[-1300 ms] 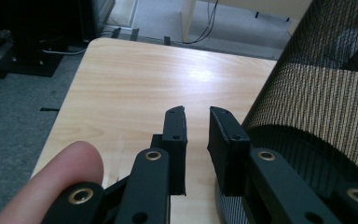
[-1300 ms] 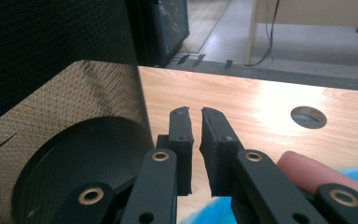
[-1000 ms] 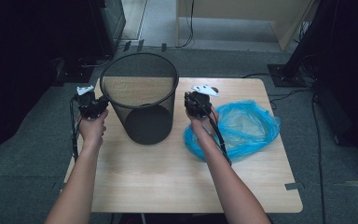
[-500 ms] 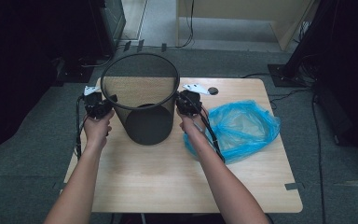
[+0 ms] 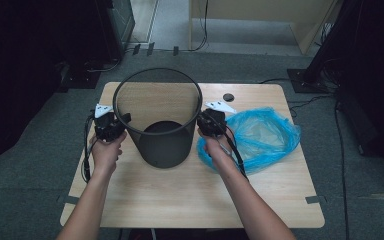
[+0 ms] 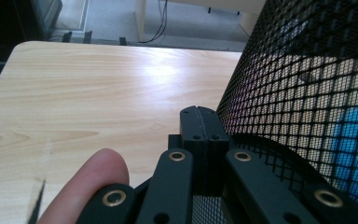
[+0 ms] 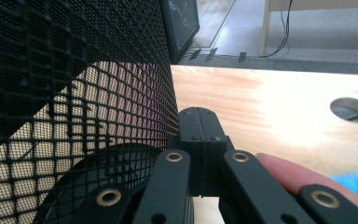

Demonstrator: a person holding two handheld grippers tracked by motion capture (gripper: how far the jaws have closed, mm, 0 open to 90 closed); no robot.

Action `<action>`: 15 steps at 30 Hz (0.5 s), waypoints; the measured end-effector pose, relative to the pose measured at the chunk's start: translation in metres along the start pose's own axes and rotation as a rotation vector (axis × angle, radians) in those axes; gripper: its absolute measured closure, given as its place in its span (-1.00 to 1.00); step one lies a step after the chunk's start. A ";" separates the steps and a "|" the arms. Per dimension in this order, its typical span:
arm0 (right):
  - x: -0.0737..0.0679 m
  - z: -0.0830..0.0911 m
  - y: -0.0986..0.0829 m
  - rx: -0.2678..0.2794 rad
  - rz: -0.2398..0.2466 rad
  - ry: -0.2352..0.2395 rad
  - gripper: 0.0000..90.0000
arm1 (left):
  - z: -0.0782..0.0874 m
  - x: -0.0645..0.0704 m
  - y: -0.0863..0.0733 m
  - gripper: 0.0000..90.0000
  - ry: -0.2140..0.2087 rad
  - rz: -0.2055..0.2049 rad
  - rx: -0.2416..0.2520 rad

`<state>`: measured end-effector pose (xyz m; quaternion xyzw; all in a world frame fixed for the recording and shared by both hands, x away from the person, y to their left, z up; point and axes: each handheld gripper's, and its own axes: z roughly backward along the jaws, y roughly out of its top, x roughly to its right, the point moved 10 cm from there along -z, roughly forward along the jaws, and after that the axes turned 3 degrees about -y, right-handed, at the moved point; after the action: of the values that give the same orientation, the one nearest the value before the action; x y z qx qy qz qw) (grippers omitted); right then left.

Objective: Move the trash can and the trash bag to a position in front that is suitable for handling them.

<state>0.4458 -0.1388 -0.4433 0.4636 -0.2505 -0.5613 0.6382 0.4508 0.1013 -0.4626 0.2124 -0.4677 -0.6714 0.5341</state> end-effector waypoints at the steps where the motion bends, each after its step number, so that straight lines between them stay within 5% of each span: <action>1: 0.002 0.006 -0.003 0.001 -0.003 0.004 1.00 | 0.003 0.005 -0.003 1.00 0.000 -0.005 0.001; 15: 0.037 0.066 -0.025 0.022 0.035 0.010 1.00 | 0.027 0.070 -0.036 1.00 -0.016 -0.005 0.050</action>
<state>0.3872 -0.1924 -0.4435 0.4690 -0.2617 -0.5449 0.6439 0.3869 0.0475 -0.4658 0.2213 -0.4880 -0.6627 0.5232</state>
